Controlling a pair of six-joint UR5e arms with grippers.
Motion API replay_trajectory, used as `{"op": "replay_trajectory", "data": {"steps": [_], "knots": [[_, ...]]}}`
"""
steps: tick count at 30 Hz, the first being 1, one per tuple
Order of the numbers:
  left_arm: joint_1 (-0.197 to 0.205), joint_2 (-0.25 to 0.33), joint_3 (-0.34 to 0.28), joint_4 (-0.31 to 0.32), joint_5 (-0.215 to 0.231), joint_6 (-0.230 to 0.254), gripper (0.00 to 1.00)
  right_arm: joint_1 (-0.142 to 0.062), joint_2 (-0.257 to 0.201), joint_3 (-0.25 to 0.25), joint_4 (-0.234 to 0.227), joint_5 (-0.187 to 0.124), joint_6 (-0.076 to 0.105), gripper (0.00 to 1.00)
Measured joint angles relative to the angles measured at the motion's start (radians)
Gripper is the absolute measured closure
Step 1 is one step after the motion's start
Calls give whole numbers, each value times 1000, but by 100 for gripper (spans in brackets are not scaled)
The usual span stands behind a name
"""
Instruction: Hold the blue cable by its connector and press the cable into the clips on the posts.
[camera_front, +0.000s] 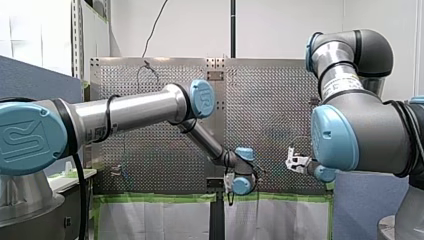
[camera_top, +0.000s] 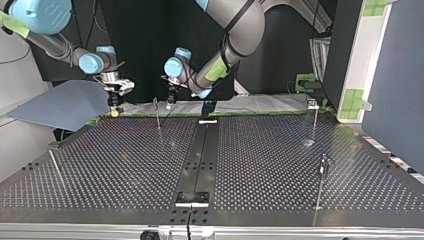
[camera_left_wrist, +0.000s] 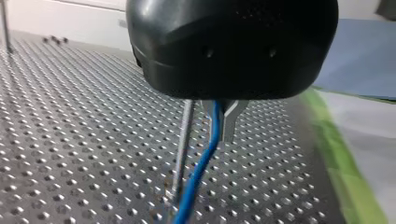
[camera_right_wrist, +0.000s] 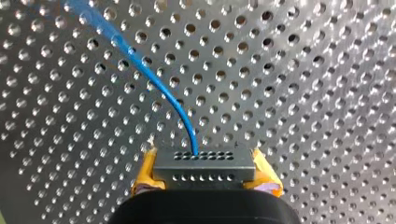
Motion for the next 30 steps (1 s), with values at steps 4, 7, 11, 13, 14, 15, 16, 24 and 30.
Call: {"op": "replay_trajectory", "data": {"steps": [4,7,11,13,14,15,16,24,30], "knots": [[5,-4,24,-33,-2,3,100,11,0,-27,15,-5,2,100],[7,-4,49,-59,-2,4,100,17,0,-52,33,-9,6,100],[8,-4,81,-80,-2,4,100,24,0,-84,61,-10,10,100],[9,-4,98,-85,-2,4,100,28,0,-98,72,-10,10,100],[9,-4,104,-86,-2,4,100,29,0,-102,74,-11,10,100],[10,-4,111,-88,-3,4,100,30,0,-105,76,-11,11,100],[10,-4,114,-90,-3,4,100,32,0,-108,78,-10,11,100],[12,-3,139,-105,-21,5,100,38,1,-112,81,-11,11,100],[17,-3,153,-109,-34,5,100,40,3,-112,88,-9,11,100]]}}
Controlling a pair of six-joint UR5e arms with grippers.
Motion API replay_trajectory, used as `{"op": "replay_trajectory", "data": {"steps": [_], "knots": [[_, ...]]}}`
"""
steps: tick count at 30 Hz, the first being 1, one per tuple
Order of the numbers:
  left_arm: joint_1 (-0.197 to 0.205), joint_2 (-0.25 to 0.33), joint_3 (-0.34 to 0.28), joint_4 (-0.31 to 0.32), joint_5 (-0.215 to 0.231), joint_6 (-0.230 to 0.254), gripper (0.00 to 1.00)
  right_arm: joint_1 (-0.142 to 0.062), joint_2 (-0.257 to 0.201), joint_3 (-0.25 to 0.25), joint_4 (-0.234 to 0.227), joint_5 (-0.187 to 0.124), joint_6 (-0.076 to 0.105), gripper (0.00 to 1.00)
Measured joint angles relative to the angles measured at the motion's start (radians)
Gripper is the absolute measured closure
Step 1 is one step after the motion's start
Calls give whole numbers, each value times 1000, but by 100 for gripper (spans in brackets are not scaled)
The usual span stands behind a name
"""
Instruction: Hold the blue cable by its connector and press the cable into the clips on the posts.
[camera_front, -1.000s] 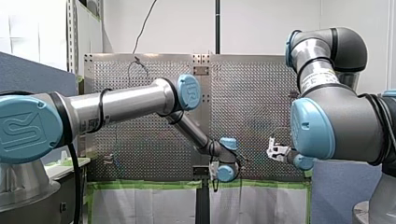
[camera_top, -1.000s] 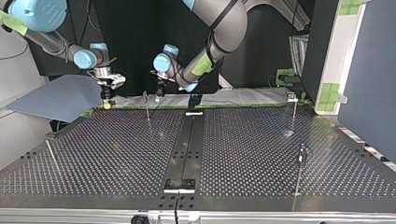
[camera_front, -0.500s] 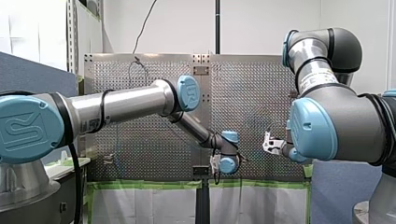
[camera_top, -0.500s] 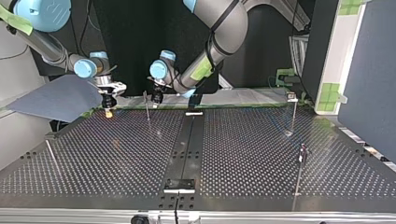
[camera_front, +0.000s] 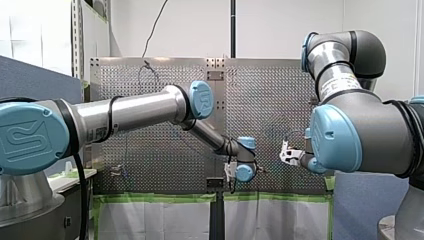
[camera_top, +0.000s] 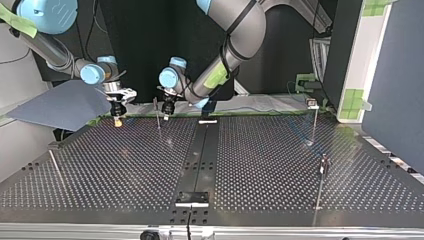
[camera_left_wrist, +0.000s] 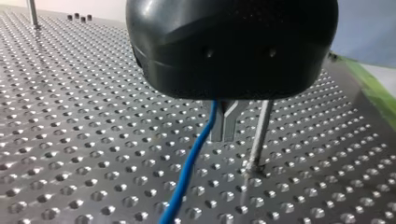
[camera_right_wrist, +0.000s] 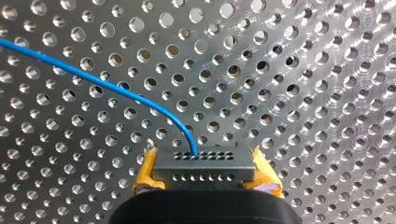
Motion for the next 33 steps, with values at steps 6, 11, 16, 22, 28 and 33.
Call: {"op": "replay_trajectory", "data": {"steps": [6,11,16,22,28,33], "knots": [[0,0,10,-2,-2,0,100,1,2,0,4,1,0,100],[-4,0,16,-4,-3,0,100,2,3,0,5,0,0,100],[-6,0,17,-5,-3,0,100,2,4,0,4,-1,1,100],[-9,0,16,-4,-14,-1,95,3,5,0,5,-1,2,100],[-9,0,-1,13,-19,7,48,3,9,0,5,-1,1,100],[-3,1,-21,9,-3,-3,27,3,20,0,5,-1,0,100]]}}
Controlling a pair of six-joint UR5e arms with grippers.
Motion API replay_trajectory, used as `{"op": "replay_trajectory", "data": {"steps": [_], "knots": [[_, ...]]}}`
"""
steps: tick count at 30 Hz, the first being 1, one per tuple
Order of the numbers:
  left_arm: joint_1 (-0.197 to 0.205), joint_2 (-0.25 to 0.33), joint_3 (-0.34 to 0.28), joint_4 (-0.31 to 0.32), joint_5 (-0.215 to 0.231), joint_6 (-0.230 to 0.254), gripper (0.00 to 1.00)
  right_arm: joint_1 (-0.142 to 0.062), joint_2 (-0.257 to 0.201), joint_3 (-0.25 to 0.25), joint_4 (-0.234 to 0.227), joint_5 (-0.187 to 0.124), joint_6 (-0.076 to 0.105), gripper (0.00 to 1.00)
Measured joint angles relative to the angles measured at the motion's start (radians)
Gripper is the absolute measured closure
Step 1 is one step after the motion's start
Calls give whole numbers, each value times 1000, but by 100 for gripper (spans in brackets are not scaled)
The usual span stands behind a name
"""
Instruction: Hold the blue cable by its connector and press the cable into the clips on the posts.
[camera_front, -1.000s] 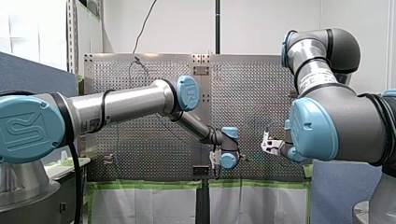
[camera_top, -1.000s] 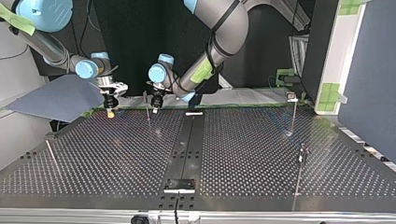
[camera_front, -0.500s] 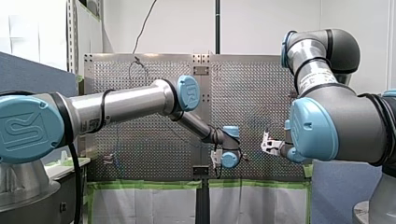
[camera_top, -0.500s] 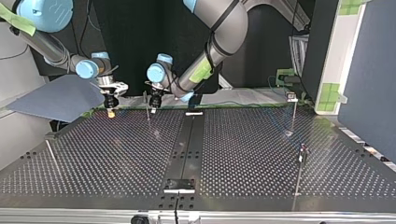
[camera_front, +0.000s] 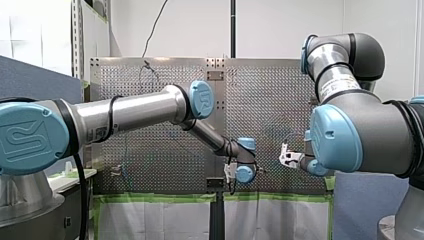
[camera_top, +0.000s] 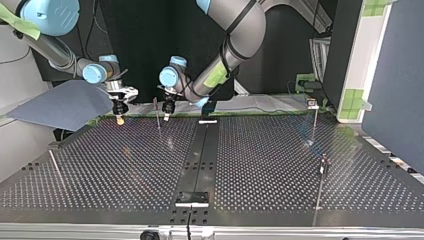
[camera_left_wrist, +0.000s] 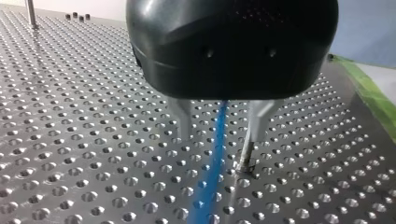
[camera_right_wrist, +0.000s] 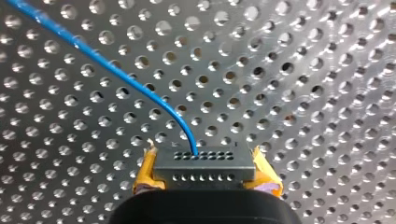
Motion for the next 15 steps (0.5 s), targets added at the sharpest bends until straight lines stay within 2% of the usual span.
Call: {"op": "replay_trajectory", "data": {"steps": [5,7,8,15], "knots": [[3,0,-8,-2,12,-12,18,-1,6,0,0,1,-3,100],[2,0,-10,-3,17,-15,18,-1,6,0,0,1,-3,100],[2,0,-11,-3,19,-17,14,-1,6,0,0,1,-3,100],[1,2,-20,-23,12,-23,14,0,6,0,0,4,-5,100]]}}
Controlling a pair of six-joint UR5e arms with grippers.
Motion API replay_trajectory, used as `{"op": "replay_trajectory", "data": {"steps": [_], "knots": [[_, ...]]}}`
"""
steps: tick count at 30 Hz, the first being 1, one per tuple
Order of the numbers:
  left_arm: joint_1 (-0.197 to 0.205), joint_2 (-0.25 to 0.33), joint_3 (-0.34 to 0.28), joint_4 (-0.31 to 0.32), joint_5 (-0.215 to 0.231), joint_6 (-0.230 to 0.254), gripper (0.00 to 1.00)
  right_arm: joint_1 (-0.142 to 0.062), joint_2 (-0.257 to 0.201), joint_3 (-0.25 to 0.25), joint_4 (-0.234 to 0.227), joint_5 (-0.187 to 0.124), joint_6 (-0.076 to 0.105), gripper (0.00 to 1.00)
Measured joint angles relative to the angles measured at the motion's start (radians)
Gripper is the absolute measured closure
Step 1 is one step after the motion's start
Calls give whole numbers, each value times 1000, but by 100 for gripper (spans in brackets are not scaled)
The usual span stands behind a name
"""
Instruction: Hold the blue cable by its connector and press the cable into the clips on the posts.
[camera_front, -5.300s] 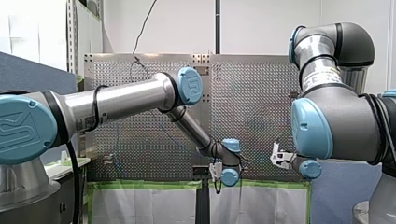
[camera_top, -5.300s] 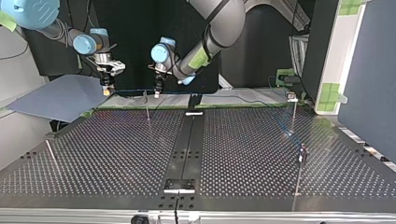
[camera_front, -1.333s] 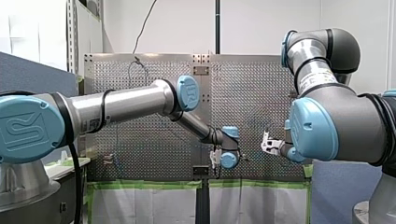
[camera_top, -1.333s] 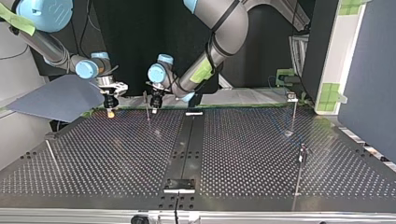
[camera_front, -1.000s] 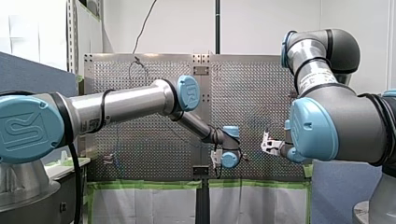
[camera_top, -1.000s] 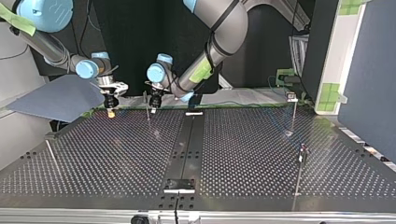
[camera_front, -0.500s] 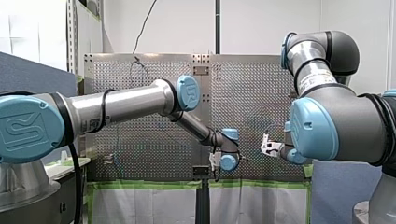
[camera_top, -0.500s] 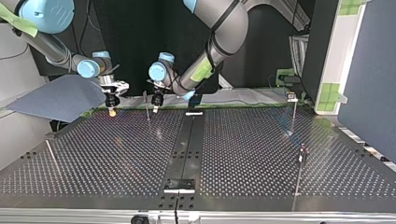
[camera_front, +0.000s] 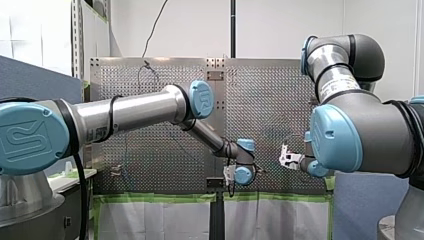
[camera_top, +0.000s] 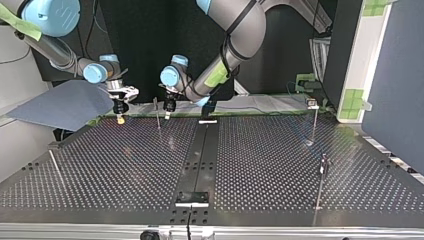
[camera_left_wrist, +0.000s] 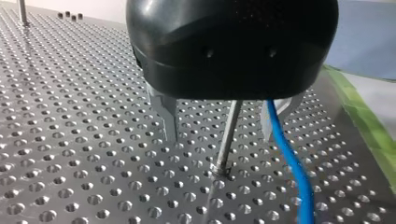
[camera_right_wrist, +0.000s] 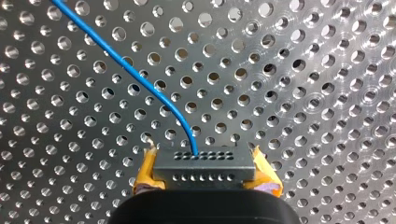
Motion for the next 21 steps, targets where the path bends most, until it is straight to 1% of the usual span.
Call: {"op": "replay_trajectory", "data": {"steps": [1,2,5,6,7,9,10,11,15,21], "knots": [[0,0,-2,-2,-2,2,14,0,0,0,0,0,0,100],[0,1,-4,-4,-6,4,11,0,0,0,0,0,0,100],[-1,1,-8,-14,-25,15,11,0,0,0,0,1,0,100],[-2,1,-9,-19,-33,21,9,0,0,0,0,1,0,100],[-3,1,-9,-25,-40,27,9,0,0,0,0,1,0,100],[-5,3,-9,-40,-57,43,3,1,0,0,0,1,-1,100],[-4,3,-10,-48,-65,49,3,1,0,0,0,1,-1,100],[-4,3,-10,-55,-73,53,0,1,0,0,0,2,-1,100],[-6,3,-26,-75,-91,47,0,2,0,0,1,2,-2,100],[-17,12,-69,-77,-95,50,0,2,0,0,19,5,-4,100]]}}
